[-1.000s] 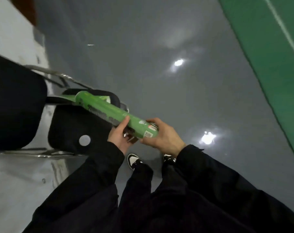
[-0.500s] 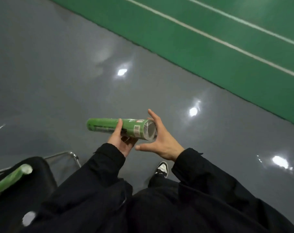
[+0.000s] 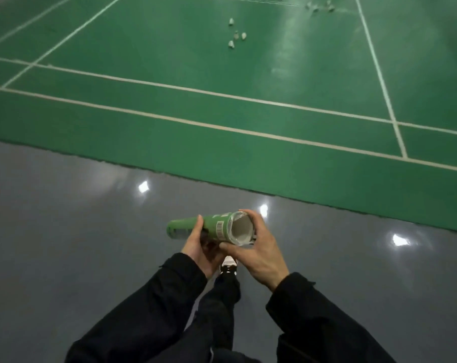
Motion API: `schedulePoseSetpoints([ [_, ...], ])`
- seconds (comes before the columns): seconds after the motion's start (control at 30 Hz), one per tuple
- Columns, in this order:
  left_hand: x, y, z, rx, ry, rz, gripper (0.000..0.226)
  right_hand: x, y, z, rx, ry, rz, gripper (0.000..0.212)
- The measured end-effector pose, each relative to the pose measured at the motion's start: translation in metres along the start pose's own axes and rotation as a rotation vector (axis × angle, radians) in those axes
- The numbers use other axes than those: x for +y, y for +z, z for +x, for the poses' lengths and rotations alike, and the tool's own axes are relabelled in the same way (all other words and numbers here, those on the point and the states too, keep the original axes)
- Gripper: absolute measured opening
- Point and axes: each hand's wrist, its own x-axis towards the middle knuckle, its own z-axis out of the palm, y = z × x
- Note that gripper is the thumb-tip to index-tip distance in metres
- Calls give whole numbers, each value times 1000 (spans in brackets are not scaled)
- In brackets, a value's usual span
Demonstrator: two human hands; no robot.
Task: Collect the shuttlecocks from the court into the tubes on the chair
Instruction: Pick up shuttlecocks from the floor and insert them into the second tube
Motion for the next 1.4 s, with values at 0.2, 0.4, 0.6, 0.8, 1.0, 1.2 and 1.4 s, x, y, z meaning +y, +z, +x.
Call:
schedulePoseSetpoints([
  [0.2,63,145,111,-86,-128,43,75,-16,-103,144,204,22,-10,68],
  [0.4,105,292,191,-170,-178,159,55,-28,-201,264,365,62,-8,67],
  [0.6,160,448,305,-242,-177,266,49,-22,-306,418,475,44,64,65],
  [0.8,236,604,409,-188,-94,272,72,-44,-416,594,428,-8,75,65],
  [1.0,327,722,491,-199,-17,202,72,-79,-489,760,329,-66,37,63],
  [1.2,419,813,608,-156,5,175,62,-76,-528,939,281,-31,68,69],
  [1.4,525,930,718,-167,-42,216,52,-101,-581,1109,347,17,65,71],
])
